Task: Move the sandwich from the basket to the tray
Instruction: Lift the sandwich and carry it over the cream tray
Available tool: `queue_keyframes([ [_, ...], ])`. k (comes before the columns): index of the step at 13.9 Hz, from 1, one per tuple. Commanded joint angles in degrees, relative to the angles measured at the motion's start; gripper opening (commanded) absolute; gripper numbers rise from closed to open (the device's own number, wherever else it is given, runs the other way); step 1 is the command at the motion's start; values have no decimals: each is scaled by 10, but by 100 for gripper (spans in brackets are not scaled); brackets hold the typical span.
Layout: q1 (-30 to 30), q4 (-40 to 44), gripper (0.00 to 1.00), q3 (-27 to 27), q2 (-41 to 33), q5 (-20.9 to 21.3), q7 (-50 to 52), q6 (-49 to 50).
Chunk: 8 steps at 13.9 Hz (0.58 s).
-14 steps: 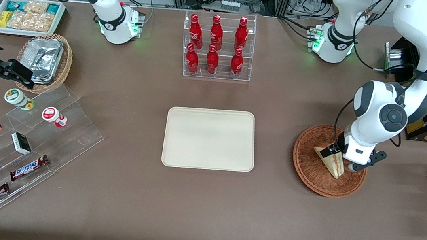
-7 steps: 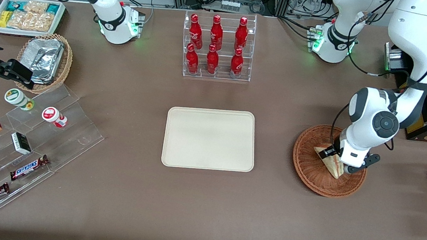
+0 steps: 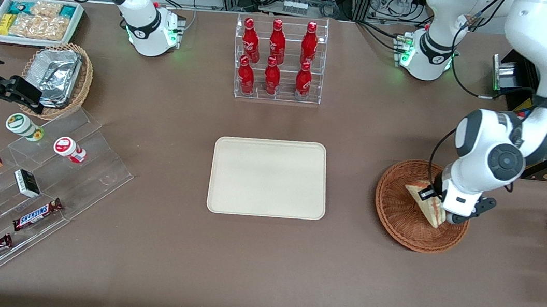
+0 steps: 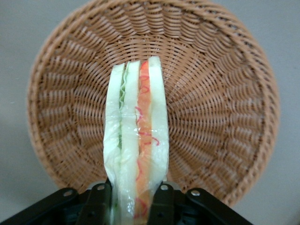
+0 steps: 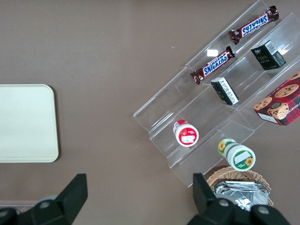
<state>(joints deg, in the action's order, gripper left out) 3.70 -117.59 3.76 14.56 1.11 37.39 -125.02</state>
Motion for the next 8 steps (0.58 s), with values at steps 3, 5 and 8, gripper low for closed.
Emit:
queue_keyframes([
  [3,38,123,0,26,11,2,1,138],
  [5,68,136,0,33,21,2,1,145],
  [8,129,168,0,36,63,-2,8,138],
])
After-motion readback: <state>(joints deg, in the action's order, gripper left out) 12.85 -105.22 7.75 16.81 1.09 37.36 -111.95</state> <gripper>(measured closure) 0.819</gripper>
